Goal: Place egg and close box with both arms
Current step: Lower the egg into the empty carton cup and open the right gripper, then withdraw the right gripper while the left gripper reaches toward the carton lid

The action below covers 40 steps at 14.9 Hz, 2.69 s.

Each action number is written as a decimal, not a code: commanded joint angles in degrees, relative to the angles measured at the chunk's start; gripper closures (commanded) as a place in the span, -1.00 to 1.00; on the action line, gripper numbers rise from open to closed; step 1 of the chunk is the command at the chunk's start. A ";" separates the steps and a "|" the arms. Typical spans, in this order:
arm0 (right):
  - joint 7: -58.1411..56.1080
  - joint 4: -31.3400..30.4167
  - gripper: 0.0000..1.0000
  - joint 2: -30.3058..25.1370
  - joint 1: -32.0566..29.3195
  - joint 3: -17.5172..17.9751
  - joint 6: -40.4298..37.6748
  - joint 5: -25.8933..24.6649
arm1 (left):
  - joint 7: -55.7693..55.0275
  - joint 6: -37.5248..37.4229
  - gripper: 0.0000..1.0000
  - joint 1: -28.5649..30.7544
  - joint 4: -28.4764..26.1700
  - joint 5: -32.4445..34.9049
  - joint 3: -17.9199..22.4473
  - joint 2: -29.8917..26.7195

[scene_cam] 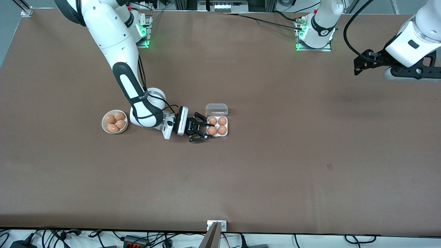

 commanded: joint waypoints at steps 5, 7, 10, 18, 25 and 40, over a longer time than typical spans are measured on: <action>-7.09 -1.66 0.25 -0.46 1.97 -0.10 3.76 3.56 | 0.09 -2.75 -1.00 -0.21 1.87 -0.37 -0.30 1.62; -7.70 -1.93 0.20 -0.46 1.98 -0.10 3.85 3.56 | 0.09 -2.75 -1.00 -0.39 1.87 -0.37 -0.30 1.62; -7.80 -2.19 -0.45 -0.54 1.80 -0.71 3.85 3.73 | 0.17 -2.75 -1.00 -0.30 1.87 -0.54 -0.30 1.71; -3.69 -3.77 -1.00 -7.11 1.80 -2.55 5.86 3.12 | 0.87 -2.66 -1.00 -0.30 1.87 -0.54 -0.30 1.89; 18.18 -12.47 -1.00 -22.67 -1.18 -2.56 9.74 -14.25 | 1.14 -2.75 -1.00 -0.39 1.87 -0.81 -0.30 4.43; 88.56 -15.20 -1.00 -47.55 -16.92 -2.12 -5.18 -77.53 | -7.00 -2.07 0.98 -0.65 0.20 -3.09 -15.48 7.42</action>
